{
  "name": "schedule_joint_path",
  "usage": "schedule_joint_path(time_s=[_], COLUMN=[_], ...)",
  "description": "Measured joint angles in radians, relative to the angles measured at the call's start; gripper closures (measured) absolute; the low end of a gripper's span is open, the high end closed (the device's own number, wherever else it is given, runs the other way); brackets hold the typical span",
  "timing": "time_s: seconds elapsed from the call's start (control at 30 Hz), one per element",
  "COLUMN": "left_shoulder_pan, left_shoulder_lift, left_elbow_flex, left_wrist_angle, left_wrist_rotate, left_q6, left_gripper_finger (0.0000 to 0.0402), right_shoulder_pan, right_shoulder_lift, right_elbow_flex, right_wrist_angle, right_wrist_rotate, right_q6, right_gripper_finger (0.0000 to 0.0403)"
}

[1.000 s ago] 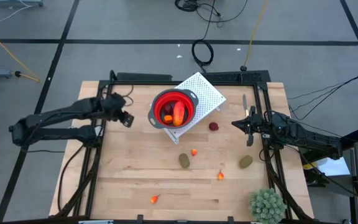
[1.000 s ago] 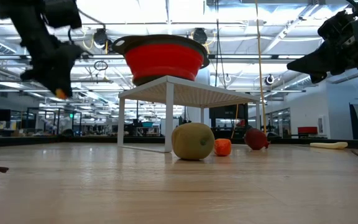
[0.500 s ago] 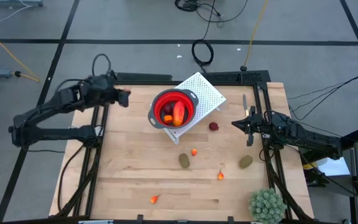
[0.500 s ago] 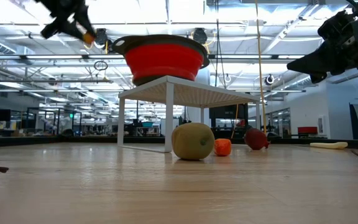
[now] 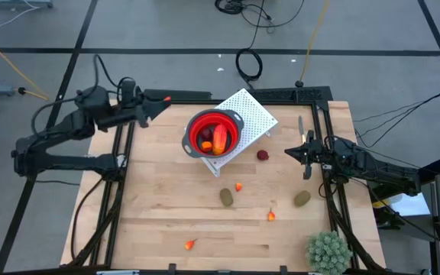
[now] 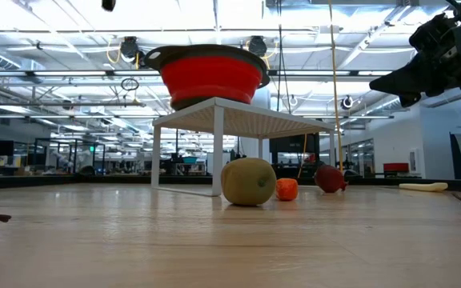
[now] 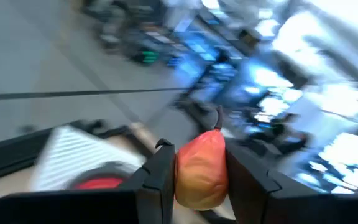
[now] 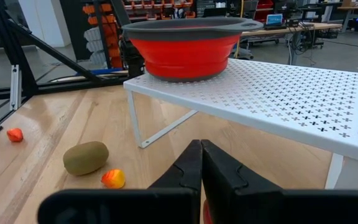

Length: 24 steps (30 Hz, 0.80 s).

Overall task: Pick & Place Fruit
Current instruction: Put the pear into the red strainer bowl on the shelf

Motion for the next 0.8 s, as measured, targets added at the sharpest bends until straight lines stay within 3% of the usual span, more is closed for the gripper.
schedule_joint_path(time_s=[0.33,0.8], left_shoulder_pan=[-0.127,-0.308], left_shoulder_lift=[0.033,0.200], left_elbow_flex=[-0.001,-0.001], left_wrist_angle=[0.354,0.810], left_wrist_rotate=[0.301,0.419], left_q6=[0.172,0.430], left_gripper_finger=[0.0291,0.0291], right_shoulder_pan=[0.000,0.000], right_shoulder_lift=[0.000,0.000], right_elbow_flex=[0.000,0.000], right_wrist_angle=[0.000,0.000], right_wrist_rotate=[0.000,0.000], right_q6=[0.000,0.000], right_gripper_finger=[0.0403,0.0403])
